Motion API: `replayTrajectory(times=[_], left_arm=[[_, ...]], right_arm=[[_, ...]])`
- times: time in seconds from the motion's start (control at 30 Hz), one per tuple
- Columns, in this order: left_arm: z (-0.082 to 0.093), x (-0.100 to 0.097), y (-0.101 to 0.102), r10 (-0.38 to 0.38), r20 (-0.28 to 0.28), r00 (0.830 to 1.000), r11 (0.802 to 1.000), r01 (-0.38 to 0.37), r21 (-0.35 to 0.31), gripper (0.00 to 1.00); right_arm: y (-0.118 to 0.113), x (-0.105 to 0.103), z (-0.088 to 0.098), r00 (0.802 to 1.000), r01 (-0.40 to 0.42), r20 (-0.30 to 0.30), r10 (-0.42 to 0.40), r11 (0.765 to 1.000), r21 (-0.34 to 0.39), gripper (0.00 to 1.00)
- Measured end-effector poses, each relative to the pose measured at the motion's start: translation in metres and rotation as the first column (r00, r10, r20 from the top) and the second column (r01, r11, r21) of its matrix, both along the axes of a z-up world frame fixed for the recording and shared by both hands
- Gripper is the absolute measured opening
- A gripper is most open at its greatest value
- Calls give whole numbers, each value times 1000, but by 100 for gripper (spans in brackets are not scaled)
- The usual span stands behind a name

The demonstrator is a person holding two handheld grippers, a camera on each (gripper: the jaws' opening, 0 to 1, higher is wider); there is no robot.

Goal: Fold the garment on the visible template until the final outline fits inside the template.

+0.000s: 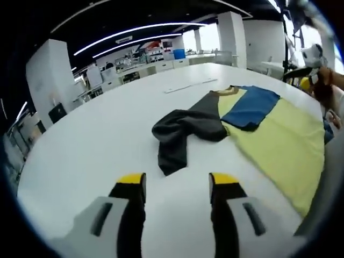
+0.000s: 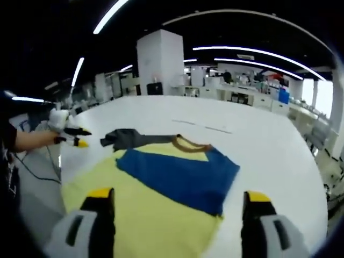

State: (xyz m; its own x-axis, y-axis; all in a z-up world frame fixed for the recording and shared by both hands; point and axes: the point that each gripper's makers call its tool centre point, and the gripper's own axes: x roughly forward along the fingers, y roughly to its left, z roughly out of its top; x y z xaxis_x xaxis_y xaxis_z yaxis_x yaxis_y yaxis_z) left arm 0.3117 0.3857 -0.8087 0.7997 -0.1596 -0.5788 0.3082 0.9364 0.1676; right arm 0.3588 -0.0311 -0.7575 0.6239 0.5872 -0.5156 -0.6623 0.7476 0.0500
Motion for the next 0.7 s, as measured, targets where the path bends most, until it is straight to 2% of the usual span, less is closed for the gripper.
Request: replayTrajectory(times=[0.13, 0.27, 0.37, 0.57, 0.7], left_arm=[[-9, 2, 9, 15, -28, 999, 999, -14, 46, 24], [-14, 8, 15, 42, -13, 999, 999, -42, 13, 23], [-17, 11, 19, 42, -11, 999, 999, -42, 33, 22], [-17, 21, 17, 49, 3, 999, 999, -49, 8, 19], [-26, 28, 15, 50, -16, 999, 999, -49, 22, 16]], right_arm=[[-2, -8, 1, 999, -16, 28, 16, 1000, -26, 100], [-3, -22, 4, 998, -36, 43, 37, 998, -43, 100], [-4, -29, 10, 998, -34, 59, 36, 999, -33, 100], [-14, -34, 22, 996, 15, 83, -15, 1000, 7, 98], [-22, -34, 24, 995, 44, 86, -45, 999, 7, 97]])
